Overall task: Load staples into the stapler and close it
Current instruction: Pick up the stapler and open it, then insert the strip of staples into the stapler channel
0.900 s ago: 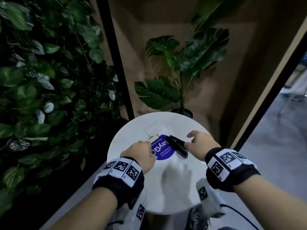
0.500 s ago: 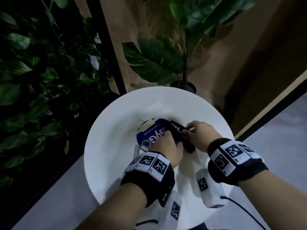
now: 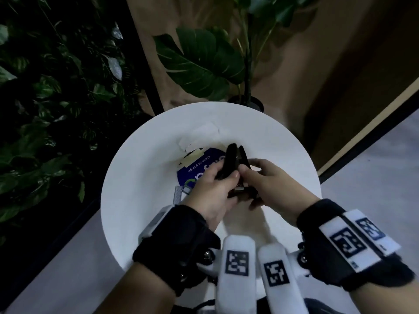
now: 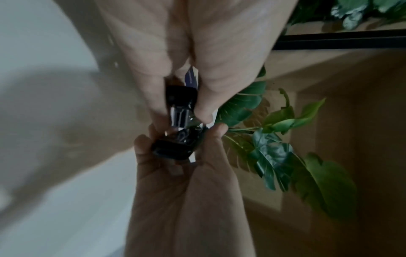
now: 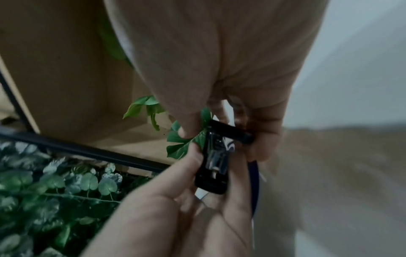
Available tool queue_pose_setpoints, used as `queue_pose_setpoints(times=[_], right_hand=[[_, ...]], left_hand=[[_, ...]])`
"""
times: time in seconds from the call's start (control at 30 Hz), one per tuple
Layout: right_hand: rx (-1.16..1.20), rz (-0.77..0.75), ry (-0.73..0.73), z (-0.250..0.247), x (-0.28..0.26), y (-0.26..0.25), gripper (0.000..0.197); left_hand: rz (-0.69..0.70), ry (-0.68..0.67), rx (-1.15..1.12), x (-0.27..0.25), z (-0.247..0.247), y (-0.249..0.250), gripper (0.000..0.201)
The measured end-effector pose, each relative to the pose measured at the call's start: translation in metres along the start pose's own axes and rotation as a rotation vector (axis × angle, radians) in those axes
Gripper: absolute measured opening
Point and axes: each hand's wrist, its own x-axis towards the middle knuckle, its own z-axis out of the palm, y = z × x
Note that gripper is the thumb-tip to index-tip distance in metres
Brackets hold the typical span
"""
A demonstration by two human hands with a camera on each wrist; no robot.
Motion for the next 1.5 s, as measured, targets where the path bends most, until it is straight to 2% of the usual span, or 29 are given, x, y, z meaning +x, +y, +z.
queue_pose_setpoints(times=[0.07,0.17,0.27,0.37,0.43,0.57,0.7,0.8,1.03,1.17,1.3,1.4,1.5], right_hand=[[0.107,-0.004,-0.075,0.002,-0.008,0.001,0.04],[0.266,0.004,-0.177,0.005,-0.015,0.002,0.033],[0.327,-0.021,-0.257,0.011,-0.019,0.005,0.031],[0.325,-0.046,-0.239,0.014,-0.016,0.012,0.033],[0.354,-0.018,-0.223,0.012,-0.015,0.016,0.034],[0.485,-0.002,-0.298,0.013,-0.016,0.025,0.035],[0.64,-0.018,-0.371,0.026,-0.014,0.033,0.032],[0.687,-0.014,-0.421,0.036,-0.015,0.041,0.041],[0.879,0.019,-0.452,0.065,-0.022,0.051,0.035],[0.909,0.022,-0.467,0.068,-0.021,0.056,0.03],[0.949,0.015,-0.512,0.065,-0.02,0.059,0.039],[0.971,0.026,-0.486,0.065,-0.016,0.06,0.041],[0.987,0.015,-0.432,0.062,-0.013,0.057,0.041]], left_hand=[[0.032,-0.067,0.115,-0.01,-0.009,0.001,0.031],[0.091,-0.105,0.366,-0.022,-0.025,0.004,0.044],[0.088,-0.102,0.495,-0.029,-0.035,0.009,0.056],[0.104,-0.047,0.595,-0.032,-0.042,0.02,0.066],[0.085,-0.017,0.64,-0.033,-0.047,0.035,0.06],[0.092,0.017,0.685,-0.028,-0.047,0.071,0.027],[0.222,0.014,0.832,-0.016,-0.044,0.099,0.045],[0.291,0.085,0.884,-0.009,-0.042,0.114,0.037],[0.391,0.244,0.926,0.009,-0.034,0.113,0.034],[0.403,0.284,1.007,0.023,-0.032,0.103,0.052],[0.4,0.275,1.073,0.036,-0.032,0.097,0.053],[0.329,0.192,1.134,0.04,-0.035,0.093,0.062],[0.266,0.19,1.211,0.033,-0.045,0.093,0.059]])
